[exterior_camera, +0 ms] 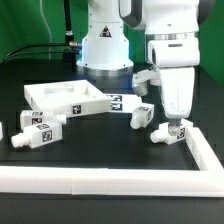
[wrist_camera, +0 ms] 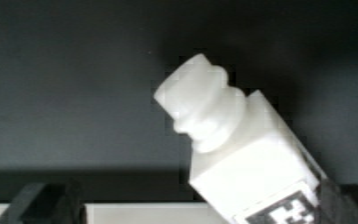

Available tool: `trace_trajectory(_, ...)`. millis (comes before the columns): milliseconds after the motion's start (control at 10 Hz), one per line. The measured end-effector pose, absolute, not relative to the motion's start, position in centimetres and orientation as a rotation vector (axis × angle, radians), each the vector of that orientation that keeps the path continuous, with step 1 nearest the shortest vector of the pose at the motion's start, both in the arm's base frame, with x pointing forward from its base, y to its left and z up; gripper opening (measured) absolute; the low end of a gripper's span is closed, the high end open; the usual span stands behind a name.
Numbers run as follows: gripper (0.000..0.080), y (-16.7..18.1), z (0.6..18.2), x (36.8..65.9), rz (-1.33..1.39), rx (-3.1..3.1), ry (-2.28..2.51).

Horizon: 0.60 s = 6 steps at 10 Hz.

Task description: Assemble one leg

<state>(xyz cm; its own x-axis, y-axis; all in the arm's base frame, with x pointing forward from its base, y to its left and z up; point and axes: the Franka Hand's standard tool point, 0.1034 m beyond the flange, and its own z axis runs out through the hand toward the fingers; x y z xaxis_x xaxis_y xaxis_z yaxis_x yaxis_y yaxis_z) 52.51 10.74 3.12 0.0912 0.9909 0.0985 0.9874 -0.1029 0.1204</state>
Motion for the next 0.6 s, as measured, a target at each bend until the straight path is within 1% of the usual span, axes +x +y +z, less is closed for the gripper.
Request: trace_trajectory(600,0.0649,10.74,3.12,52.51,0.241,2.303,2.088)
